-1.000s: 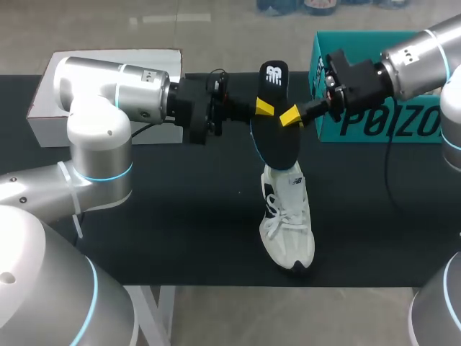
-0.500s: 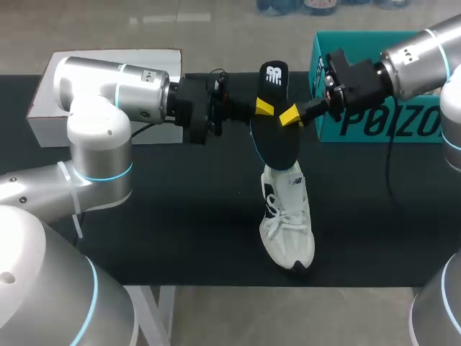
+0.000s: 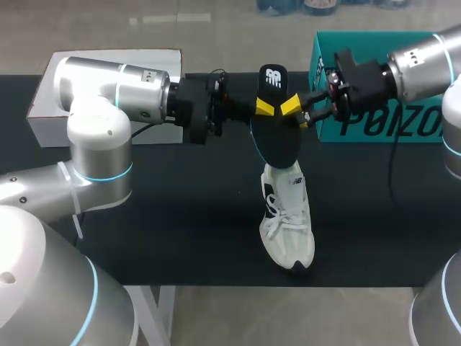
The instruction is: Take the shoe out of the shoebox, open the shoe tongue, remove and reinsert the insole, then place the shoe into the shoebox
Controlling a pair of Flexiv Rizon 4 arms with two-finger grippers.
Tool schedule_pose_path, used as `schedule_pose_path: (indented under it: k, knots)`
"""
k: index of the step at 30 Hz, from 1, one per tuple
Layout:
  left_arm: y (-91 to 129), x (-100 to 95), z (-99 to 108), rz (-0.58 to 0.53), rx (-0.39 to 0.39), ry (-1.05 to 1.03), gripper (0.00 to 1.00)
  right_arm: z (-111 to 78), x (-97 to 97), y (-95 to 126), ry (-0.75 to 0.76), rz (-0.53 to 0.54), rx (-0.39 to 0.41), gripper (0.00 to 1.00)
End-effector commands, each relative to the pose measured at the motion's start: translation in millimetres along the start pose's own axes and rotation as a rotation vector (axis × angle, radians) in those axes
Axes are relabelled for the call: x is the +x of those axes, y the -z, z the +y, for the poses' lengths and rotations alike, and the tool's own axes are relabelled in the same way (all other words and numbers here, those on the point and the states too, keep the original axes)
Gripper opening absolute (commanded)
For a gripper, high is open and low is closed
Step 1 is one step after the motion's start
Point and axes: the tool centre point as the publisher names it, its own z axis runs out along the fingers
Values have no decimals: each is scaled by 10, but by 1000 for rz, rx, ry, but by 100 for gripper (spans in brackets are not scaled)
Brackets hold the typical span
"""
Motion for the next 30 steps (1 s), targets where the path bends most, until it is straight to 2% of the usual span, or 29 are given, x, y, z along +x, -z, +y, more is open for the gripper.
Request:
schedule_pose_path:
  k: [1, 4, 8, 9, 10, 23, 24, 25, 30]
  knots:
    - [-15, 7, 10, 0, 0, -2, 0, -49, -15, -28, -4, 4, -10, 47]
    - [-15, 7, 10, 0, 0, -2, 0, -55, -16, -42, -6, 7, -9, 40]
    - [-15, 7, 10, 0, 0, -2, 0, -41, -17, -49, -8, 12, -17, 25]
    - [-15, 7, 10, 0, 0, -2, 0, -36, -15, -49, -7, 13, -19, 7]
    - [-15, 7, 10, 0, 0, -2, 0, -33, -13, -50, -6, 15, -20, 0]
    - [-15, 7, 10, 0, 0, -2, 0, -78, 80, -58, 6, 22, -23, 0]
    - [-15, 7, 10, 0, 0, -2, 25, -88, 89, -56, 6, 23, -24, 0]
    - [-15, 7, 10, 0, 0, -2, 100, -103, 105, -59, 7, 25, -26, 0]
    - [-15, 7, 10, 0, 0, -2, 100, -140, 134, -78, 8, 28, -29, 0]
